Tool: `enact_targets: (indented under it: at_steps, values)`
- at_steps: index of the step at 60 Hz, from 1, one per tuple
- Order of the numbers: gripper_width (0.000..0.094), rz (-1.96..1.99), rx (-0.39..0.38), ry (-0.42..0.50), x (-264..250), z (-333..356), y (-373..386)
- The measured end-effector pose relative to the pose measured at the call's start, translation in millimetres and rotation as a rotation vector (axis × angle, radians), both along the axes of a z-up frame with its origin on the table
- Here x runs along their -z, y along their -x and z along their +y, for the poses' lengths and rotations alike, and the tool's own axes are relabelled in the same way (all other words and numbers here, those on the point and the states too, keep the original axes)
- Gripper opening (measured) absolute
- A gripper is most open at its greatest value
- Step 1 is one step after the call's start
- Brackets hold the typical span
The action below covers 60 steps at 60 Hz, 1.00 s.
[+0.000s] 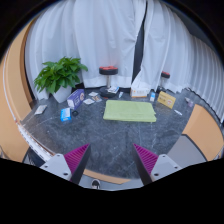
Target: Fold towel
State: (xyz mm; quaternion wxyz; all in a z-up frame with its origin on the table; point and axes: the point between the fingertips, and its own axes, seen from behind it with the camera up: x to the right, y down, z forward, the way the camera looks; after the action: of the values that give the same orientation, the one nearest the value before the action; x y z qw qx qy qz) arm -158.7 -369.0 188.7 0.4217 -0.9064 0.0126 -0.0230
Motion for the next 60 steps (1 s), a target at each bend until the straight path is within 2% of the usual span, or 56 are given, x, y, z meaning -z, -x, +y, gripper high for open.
enact_targets:
  at_steps: [13,21,28,35,38,39,41,43,48,51,60]
  values:
    - [0.0849,0.004,0.028,-0.072,61.7,197.9,-2.4]
    - [0.0851,-0.023,0.028,-0.072,106.4,312.8,-9.0]
    - [0.0851,-0.054,0.036,-0.038,147.4,382.3,-14.2]
    - [0.0828,-0.081,0.053,0.031,192.0,418.1,-20.0]
    - [0.0783,-0.104,0.062,0.059,206.5,423.2,-24.0]
    - [0.0767,-0.111,0.061,0.042,204.8,427.3,-24.0]
    - [0.0683,-0.13,0.064,0.019,203.6,431.5,-26.6]
    - [0.0563,-0.141,0.053,0.016,204.9,432.9,-26.3]
    - [0.0101,-0.23,0.074,0.0,201.0,433.5,-44.3]
    - [0.0047,-0.2,0.075,-0.001,202.0,433.0,-41.0]
    - [0.0042,-0.035,0.054,0.005,168.8,426.1,-28.8]
